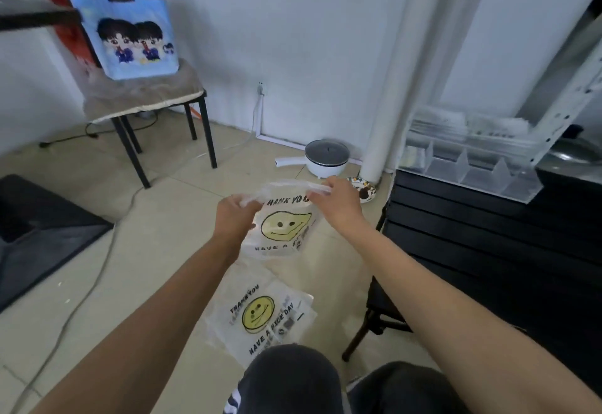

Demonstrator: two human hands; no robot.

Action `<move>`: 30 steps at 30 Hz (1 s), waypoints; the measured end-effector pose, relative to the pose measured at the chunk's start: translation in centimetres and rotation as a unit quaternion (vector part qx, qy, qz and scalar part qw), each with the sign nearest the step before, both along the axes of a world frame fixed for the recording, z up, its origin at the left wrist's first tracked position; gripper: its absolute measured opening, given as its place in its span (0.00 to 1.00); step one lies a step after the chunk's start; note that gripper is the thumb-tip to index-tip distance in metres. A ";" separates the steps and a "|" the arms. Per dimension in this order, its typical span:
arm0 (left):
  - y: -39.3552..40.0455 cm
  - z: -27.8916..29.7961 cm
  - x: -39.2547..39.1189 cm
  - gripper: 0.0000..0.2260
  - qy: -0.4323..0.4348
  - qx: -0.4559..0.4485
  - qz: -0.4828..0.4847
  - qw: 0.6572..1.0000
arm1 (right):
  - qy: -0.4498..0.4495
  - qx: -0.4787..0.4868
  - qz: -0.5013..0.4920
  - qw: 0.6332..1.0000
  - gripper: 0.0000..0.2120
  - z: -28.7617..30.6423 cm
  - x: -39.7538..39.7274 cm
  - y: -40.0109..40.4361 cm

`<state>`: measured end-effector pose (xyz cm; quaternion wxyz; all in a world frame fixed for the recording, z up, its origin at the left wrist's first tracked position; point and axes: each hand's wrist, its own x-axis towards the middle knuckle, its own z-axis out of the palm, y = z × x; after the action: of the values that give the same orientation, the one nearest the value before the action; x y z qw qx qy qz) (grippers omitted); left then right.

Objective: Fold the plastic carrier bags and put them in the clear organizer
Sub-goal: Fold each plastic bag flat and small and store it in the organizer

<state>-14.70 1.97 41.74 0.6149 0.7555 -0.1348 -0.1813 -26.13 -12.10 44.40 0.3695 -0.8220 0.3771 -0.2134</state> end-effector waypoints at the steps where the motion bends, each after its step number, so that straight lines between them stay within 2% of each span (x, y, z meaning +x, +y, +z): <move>1: -0.2 0.6 -0.3 0.06 -0.002 -0.004 -0.007 1.000 | -0.018 -0.006 -0.001 1.000 0.11 1.1 -1.0 -0.1; 2: -0.3 1.5 -0.9 0.05 -0.006 -0.012 -0.010 1.000 | -0.037 -0.014 -0.001 0.999 0.12 2.1 -2.1 -0.2; 4: -0.6 2.9 -2.0 0.10 -0.036 -0.013 -0.015 0.999 | -0.071 -0.034 0.004 0.997 0.13 3.8 -4.3 -0.6; 7: -1.4 5.5 -4.0 0.12 -0.067 -0.041 -0.029 0.997 | -0.130 -0.025 0.008 0.991 0.06 5.7 -8.1 -1.5; 11: -2.6 8.4 -7.2 0.13 -0.068 -0.112 -0.118 0.984 | -0.191 -0.049 -0.005 0.980 0.09 6.9 -13.0 -3.1; 14: -4.2 10.2 -9.9 0.11 -0.186 -0.089 -0.137 0.969 | -0.240 -0.065 -0.039 0.968 0.02 7.4 -16.7 -4.5; 17: -5.7 10.6 -13.0 0.14 -0.275 -0.063 -0.117 0.952 | -0.261 -0.085 -0.072 0.959 0.04 7.0 -20.7 -5.7; 20: -6.7 9.8 -15.5 0.16 -0.281 -0.113 -0.175 0.937 | -0.250 -0.103 -0.106 0.957 0.09 5.4 -24.7 -6.4; 22: -7.1 8.6 -16.5 0.20 -0.313 -0.132 -0.248 0.907 | -0.234 -0.114 -0.118 0.958 0.11 4.2 -27.1 -6.4; 24: -7.6 7.1 -17.2 0.21 -0.369 -0.112 -0.309 0.870 | -0.210 -0.139 -0.115 0.961 0.11 2.9 -29.1 -6.4; 27: -8.3 4.5 -17.9 0.16 -0.427 -0.110 -0.356 0.824 | -0.153 -0.167 -0.117 0.967 0.12 0.5 -31.5 -6.6; 30: -8.9 2.4 -18.7 0.13 -0.410 -0.112 -0.382 0.821 | -0.076 -0.172 -0.129 0.974 0.15 -1.7 -33.1 -7.0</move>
<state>-33.36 -6.89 44.16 0.4646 0.5743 -0.6714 -0.0591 -59.25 -19.14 42.73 0.2197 -0.7987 0.4088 -0.3829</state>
